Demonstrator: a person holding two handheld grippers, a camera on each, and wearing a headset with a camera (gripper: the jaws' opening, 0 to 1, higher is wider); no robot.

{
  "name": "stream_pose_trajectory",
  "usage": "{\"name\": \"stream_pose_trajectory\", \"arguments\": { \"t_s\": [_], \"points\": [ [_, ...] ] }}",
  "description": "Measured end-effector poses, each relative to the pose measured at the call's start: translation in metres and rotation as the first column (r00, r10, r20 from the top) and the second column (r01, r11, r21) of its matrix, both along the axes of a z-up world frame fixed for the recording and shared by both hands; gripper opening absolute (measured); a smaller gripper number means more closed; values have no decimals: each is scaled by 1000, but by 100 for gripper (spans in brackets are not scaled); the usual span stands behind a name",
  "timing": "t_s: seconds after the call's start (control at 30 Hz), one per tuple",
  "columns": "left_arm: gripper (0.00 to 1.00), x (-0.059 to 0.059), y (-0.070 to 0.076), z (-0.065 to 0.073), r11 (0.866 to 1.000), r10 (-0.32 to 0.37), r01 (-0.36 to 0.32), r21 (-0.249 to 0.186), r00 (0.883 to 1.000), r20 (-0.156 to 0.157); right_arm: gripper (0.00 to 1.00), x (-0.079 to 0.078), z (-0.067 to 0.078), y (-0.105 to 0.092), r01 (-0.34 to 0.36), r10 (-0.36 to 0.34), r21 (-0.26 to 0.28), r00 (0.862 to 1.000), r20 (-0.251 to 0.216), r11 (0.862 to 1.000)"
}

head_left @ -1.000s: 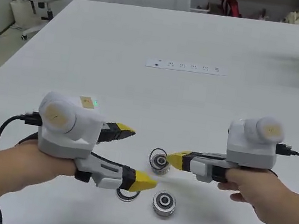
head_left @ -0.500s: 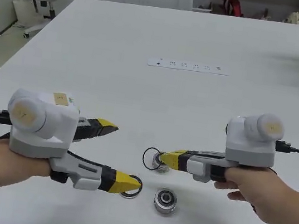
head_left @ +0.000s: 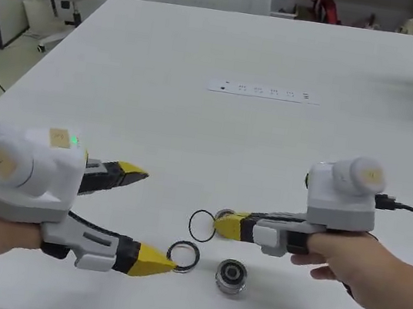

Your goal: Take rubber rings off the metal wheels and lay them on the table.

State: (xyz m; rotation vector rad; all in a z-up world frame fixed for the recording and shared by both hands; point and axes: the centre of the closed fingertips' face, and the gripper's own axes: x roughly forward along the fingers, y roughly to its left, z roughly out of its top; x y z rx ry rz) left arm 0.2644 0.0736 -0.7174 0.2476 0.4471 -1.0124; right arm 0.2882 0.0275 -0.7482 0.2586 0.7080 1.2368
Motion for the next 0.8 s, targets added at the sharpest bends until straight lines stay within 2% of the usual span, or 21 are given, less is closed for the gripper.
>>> {"name": "stream_pose_trajectory", "arguments": {
  "t_s": [0.23, 0.53, 0.8],
  "points": [
    [90, -4, 5, -3, 1000, 3, -3, 11, 1000, -4, 0, -12, -5, 11, -48, 48, -15, 999, -24, 999],
    [90, -5, 12, -5, 1000, 23, -23, 12, 1000, -9, 0, -13, -16, 17, -82, 80, -34, 996, -40, 996],
    [90, -7, 13, -8, 1000, 27, -27, 11, 1000, -16, 0, -17, -27, 20, -107, 103, -57, 993, -57, 993]
  ]
}}
